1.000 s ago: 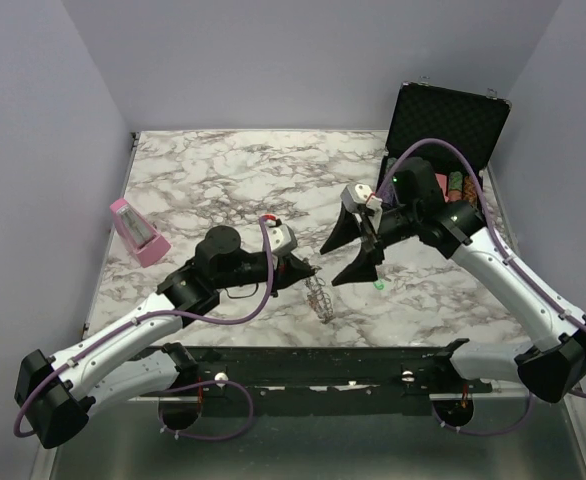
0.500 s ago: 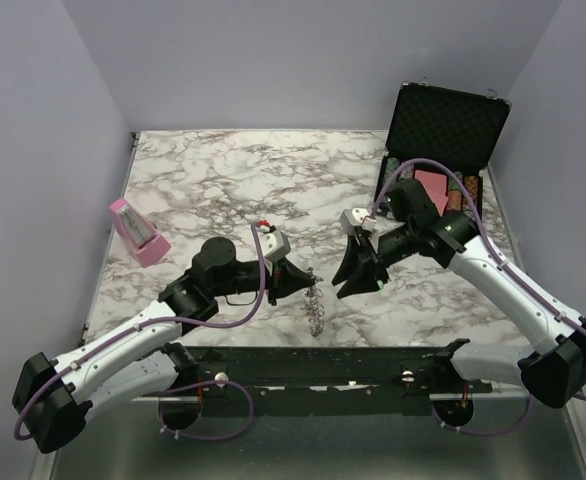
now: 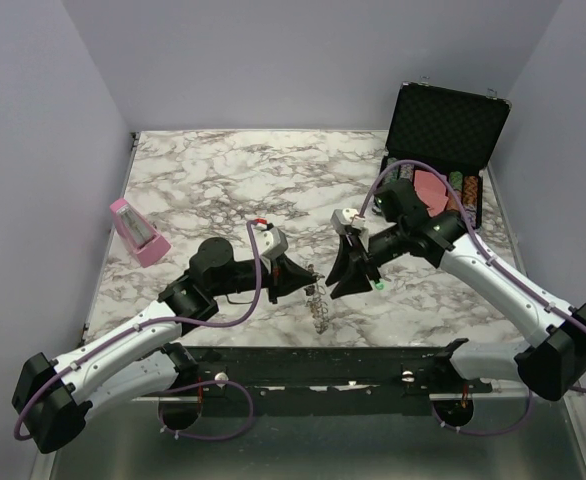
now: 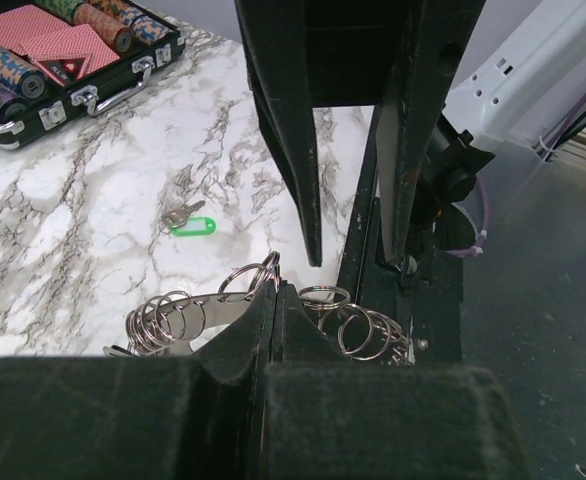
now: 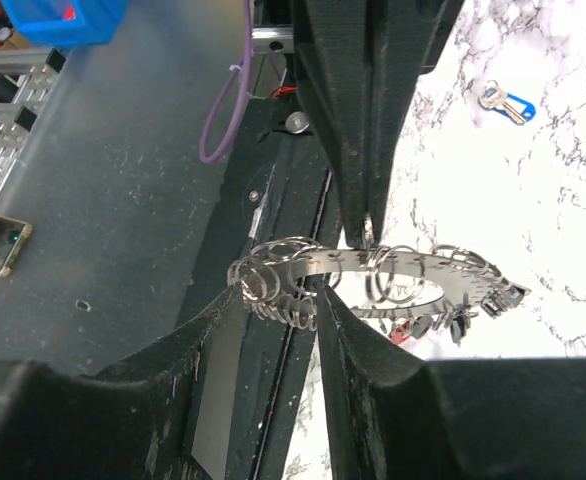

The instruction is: Put the keys on the keyring

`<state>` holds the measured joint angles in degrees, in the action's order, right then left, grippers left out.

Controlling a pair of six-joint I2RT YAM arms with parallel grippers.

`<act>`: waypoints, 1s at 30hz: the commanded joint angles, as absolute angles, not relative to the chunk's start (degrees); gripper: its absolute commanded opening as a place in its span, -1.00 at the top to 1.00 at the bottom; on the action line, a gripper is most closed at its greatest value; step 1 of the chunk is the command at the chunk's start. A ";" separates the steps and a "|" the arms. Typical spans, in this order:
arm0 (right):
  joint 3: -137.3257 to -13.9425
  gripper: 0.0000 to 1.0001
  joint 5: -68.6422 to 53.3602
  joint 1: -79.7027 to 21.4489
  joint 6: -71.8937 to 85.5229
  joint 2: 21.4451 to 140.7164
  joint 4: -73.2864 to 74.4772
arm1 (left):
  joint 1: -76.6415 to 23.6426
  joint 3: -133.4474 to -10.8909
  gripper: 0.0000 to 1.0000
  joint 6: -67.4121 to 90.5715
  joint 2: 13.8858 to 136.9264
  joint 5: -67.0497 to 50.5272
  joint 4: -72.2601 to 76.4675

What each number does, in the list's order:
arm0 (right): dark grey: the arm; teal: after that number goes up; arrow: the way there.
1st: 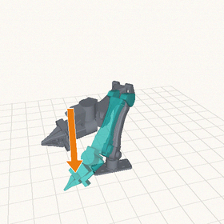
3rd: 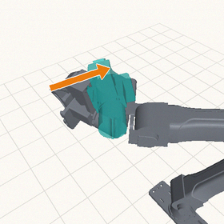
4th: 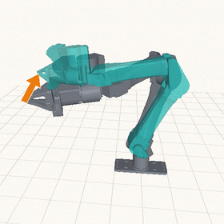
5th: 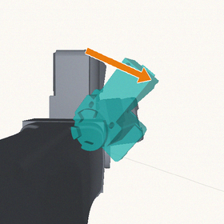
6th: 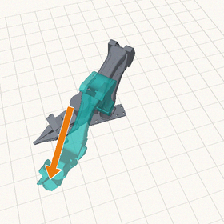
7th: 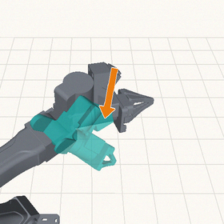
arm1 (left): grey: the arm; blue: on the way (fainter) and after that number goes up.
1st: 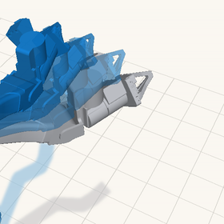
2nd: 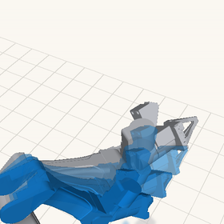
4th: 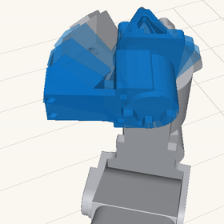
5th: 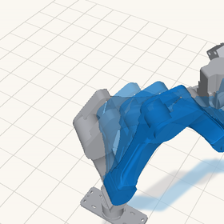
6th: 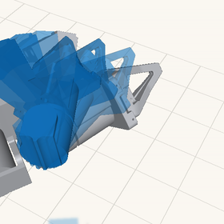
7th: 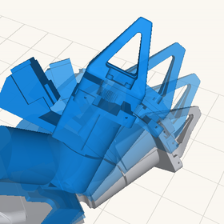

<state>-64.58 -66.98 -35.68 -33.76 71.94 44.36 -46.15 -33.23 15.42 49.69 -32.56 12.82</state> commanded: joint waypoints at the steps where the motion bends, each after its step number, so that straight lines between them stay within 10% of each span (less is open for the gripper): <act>1: -64.95 0.10 -64.78 -36.30 -28.66 73.47 38.07 | -46.23 -34.54 1.00 16.17 49.66 -34.01 16.61; 16: -64.69 -0.18 -62.30 -36.30 -23.02 74.09 32.78 | -46.14 -34.37 1.00 16.17 49.66 -34.98 16.87; 30: -66.27 0.40 -66.62 -36.74 -27.24 74.88 36.38 | -46.23 -34.54 1.00 17.23 50.45 -35.24 18.72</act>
